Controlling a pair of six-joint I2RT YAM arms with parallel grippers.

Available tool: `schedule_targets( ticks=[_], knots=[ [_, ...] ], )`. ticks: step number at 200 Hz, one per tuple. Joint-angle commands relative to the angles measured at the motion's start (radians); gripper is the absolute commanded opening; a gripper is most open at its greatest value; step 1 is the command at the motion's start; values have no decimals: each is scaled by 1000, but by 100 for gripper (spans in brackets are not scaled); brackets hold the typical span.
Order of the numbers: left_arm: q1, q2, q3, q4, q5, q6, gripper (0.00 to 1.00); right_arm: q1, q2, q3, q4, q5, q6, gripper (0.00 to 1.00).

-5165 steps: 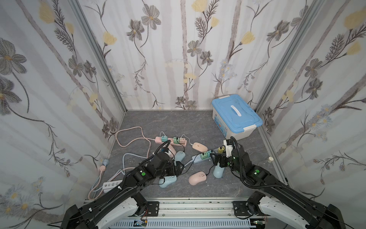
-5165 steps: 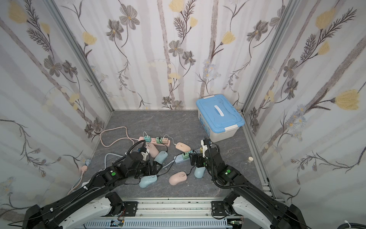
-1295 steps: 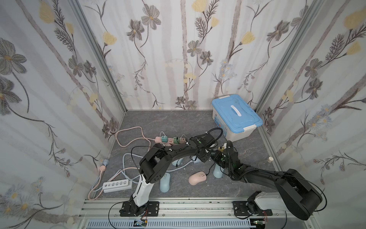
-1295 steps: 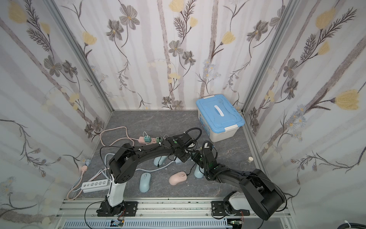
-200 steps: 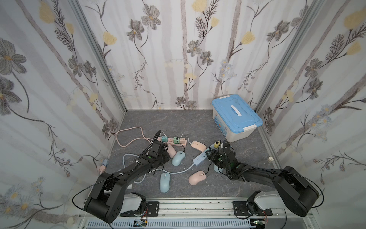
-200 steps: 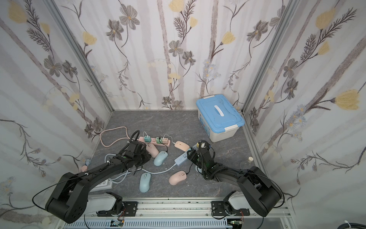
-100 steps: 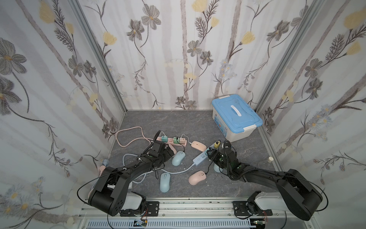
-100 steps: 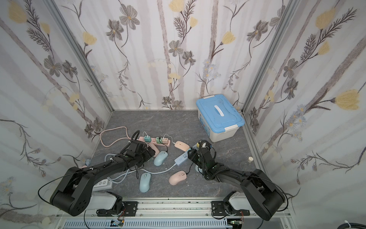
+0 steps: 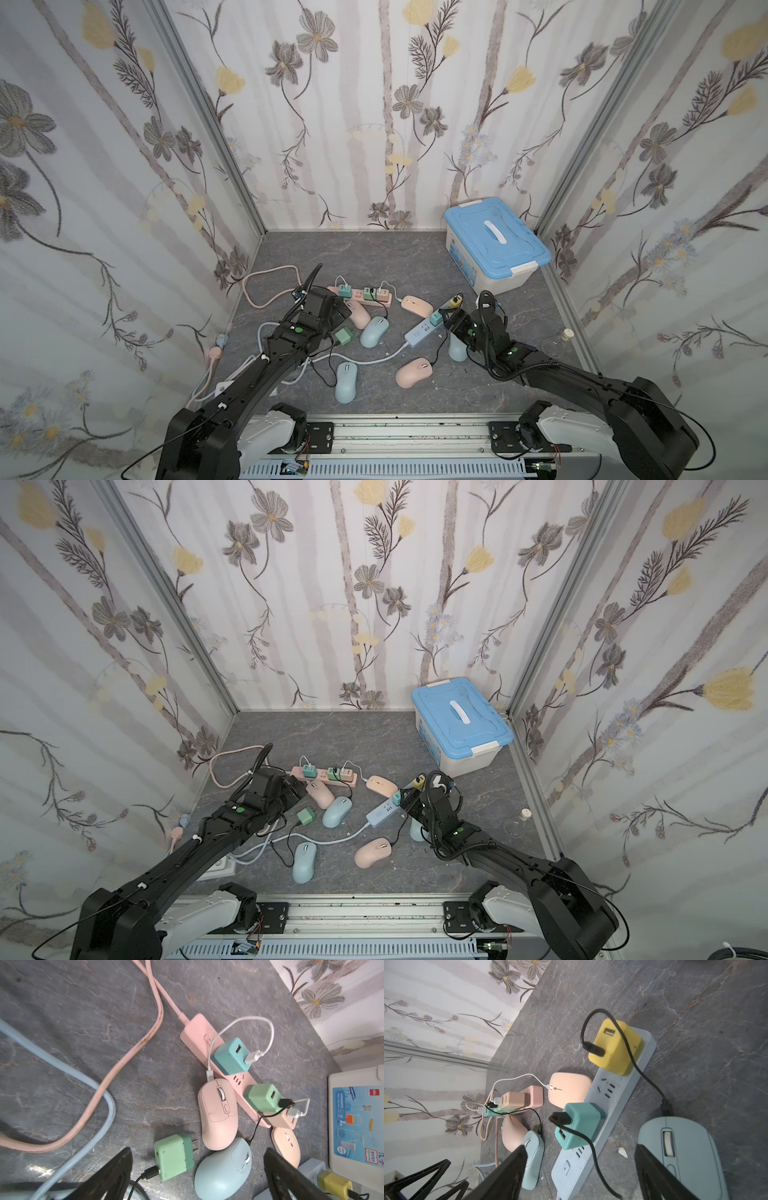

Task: Unplug the wireless mouse
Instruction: Place the plug at the center of the board, then pick up the mouse from the center of the board.

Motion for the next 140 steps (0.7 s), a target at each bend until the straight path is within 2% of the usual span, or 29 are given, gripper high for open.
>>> schedule_targets(
  ticks=[1,21,59,111,140],
  knots=[
    [3,-21,38,-70,-88,42,100,-4,-38,6,-29,52,-16,82],
    [4,-27,79,-74,-57,78,100,-7,-79,-1,-47,64,-31,82],
    [-30,-2,113,20,128,155,97,-5,-119,-2,-76,71,-88,80],
    [-314,179,276,28,73,332,92,-10,-166,-19,-134,78,-159,75],
    [-420,333,345,8,143,416,89,-13,-228,-65,-167,83,-160,75]
  ],
)
